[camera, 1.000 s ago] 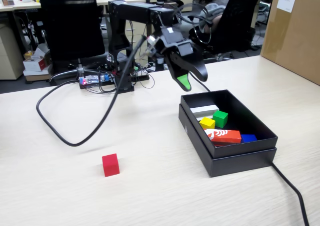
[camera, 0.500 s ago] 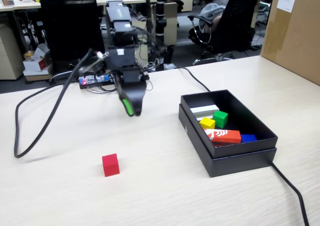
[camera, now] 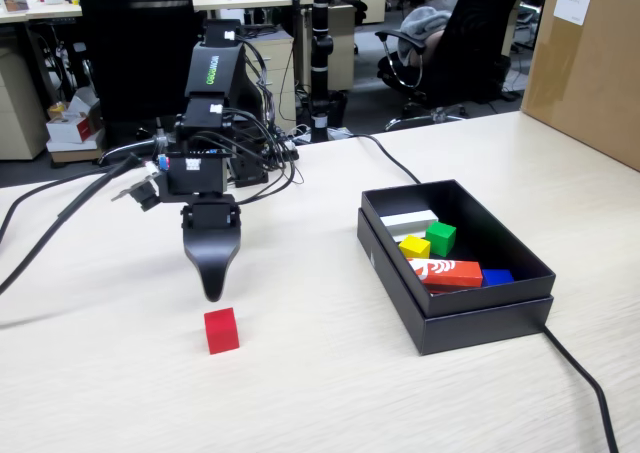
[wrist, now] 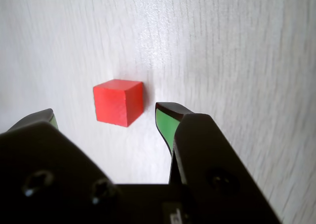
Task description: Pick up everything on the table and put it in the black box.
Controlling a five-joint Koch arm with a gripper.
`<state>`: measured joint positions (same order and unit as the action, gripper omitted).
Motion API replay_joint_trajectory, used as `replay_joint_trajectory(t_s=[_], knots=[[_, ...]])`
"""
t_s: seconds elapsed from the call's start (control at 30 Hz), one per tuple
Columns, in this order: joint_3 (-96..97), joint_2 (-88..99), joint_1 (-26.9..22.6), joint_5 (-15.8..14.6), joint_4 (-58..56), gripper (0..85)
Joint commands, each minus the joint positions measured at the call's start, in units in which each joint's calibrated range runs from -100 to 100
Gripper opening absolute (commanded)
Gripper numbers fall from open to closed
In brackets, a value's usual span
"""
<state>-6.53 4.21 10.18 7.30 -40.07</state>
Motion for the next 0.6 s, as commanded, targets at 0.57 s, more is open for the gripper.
replay_joint_trajectory(t_s=[0.57], knots=[[-7.8,-11.4,0.2,1.1,6.5,41.6]])
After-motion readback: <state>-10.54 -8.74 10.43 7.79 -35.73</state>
